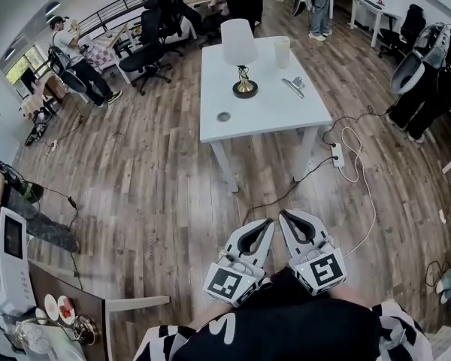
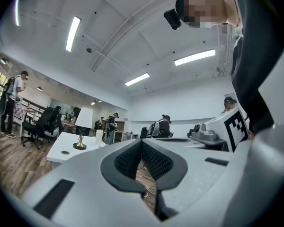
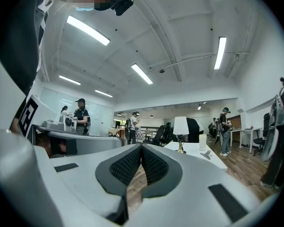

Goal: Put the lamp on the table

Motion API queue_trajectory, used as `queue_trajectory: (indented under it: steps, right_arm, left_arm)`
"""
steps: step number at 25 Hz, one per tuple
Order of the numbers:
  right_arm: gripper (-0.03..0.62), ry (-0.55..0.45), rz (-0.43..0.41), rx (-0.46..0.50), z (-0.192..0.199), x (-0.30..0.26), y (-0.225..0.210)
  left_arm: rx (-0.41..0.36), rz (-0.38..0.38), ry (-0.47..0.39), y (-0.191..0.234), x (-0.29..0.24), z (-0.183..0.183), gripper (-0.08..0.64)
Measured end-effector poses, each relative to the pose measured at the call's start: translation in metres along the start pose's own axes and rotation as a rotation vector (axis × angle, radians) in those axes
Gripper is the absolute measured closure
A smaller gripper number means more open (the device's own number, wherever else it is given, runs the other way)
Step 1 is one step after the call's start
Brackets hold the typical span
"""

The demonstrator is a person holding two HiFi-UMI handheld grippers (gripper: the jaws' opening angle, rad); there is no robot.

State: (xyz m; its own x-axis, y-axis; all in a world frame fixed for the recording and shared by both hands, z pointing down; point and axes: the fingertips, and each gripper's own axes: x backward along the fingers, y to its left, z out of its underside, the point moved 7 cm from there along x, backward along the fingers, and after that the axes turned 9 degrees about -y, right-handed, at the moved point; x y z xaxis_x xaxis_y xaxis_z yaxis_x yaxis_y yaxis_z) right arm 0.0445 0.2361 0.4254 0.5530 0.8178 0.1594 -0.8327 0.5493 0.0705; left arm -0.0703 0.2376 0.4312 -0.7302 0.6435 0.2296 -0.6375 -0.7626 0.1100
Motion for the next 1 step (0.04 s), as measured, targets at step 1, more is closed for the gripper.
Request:
queue_trajectory:
  steps: [1]
  right_arm:
    - [0.572, 0.0, 0.003, -0.001, 0.0003, 0.0004, -0.0003]
  left_arm:
    - [-0.001, 0.001, 0.001, 0.0004, -0.0002, 0.0001, 0.555]
